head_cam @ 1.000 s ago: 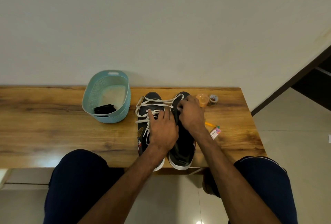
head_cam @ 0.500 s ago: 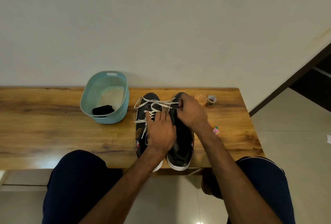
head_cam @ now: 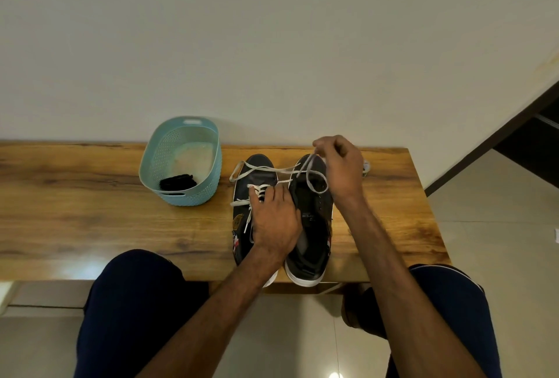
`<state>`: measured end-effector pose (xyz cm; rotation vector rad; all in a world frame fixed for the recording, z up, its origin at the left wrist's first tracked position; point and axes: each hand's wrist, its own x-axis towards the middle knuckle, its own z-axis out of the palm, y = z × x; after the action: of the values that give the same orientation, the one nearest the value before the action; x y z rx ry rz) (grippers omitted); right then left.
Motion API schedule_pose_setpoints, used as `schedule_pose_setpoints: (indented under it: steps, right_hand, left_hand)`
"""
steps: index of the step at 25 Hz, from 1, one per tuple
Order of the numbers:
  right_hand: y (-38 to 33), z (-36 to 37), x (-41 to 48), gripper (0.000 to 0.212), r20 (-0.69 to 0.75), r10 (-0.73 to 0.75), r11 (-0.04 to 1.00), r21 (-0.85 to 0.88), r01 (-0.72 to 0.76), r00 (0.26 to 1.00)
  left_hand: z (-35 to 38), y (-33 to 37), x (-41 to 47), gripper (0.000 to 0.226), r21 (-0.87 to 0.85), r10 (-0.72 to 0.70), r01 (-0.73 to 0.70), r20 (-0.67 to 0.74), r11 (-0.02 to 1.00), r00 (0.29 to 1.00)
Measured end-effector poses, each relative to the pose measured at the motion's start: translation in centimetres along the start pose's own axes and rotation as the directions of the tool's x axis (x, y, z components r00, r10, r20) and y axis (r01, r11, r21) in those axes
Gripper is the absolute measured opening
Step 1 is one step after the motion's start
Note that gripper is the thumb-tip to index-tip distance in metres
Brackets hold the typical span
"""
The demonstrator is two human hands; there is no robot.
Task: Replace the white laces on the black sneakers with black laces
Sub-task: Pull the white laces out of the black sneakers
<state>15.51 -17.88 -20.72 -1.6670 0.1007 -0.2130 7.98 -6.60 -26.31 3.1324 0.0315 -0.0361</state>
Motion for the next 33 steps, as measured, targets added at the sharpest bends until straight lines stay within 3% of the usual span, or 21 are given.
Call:
schedule_pose_setpoints:
  steps: [2,3,5,6,8,11,13,15,19,25,33]
  right_hand:
    - [-1.0,-1.2,0.3,0.024,-0.126,0.046,0.965,0.261,-0.012,0.991]
    - [-1.0,-1.6,0.4,0.025,-0.172,0.072,0.966,0.258,-0.025,0.982]
    - [-0.2,-2.0,0.6,0.020,-0.144,0.031,0.997,-0.062,-0.040,0.989]
    - [0.5,-2.0,0.6,0.013,-0.025,0.008,0.953,-0.303,-0.015,1.000]
    - [1.9,-1.5,0.2,0.016,0.243,0.053,0.760,-0.639,0.119,0.969]
    - [3.5,-0.2,-0.5,0.026,0.390,0.159,0.545,-0.801,0.249,0.907]
    - [4.0,0.4,-0.9,0.026,0.392,0.134,0.481,-0.829,0.286,0.910]
    - [4.0,0.5,-1.0,0.025,0.338,0.093,0.470,-0.844,0.258,0.937]
    - [3.3,-0.3,-0.5,0.025,0.168,0.018,0.547,-0.827,0.131,0.986]
    - [4.4,0.0,-1.2,0.025,0.302,0.182,0.517,-0.839,0.170,0.936]
    - [5.2,0.1,-0.8,0.024,0.310,0.162,0.549,-0.817,0.176,0.937]
  left_hand:
    - [0.0,0.0,0.0,0.060,-0.008,-0.007,0.007,0.004,1.000,1.000]
    - [0.0,0.0,0.1,0.060,-0.011,-0.010,0.010,0.007,1.000,1.000]
    - [0.1,-0.1,0.1,0.062,-0.010,-0.014,0.014,0.004,1.000,1.000]
    - [0.1,0.0,0.1,0.062,-0.007,-0.014,0.014,0.001,1.000,1.000]
    - [0.1,0.0,0.1,0.063,0.002,-0.012,0.012,-0.002,1.000,1.000]
    - [0.2,0.1,0.0,0.064,0.010,-0.011,0.011,-0.014,1.000,1.000]
    - [0.2,0.1,0.0,0.064,0.012,-0.010,0.011,-0.016,1.000,1.000]
    - [0.2,0.1,0.0,0.062,0.015,-0.011,0.011,-0.017,1.000,1.000]
    - [0.2,0.1,0.0,0.061,0.021,-0.017,0.017,-0.006,1.000,1.000]
    - [0.2,0.2,0.0,0.062,-0.002,-0.014,0.014,-0.012,1.000,1.000]
    - [0.1,0.0,0.1,0.059,-0.017,0.005,-0.005,-0.015,1.000,1.000]
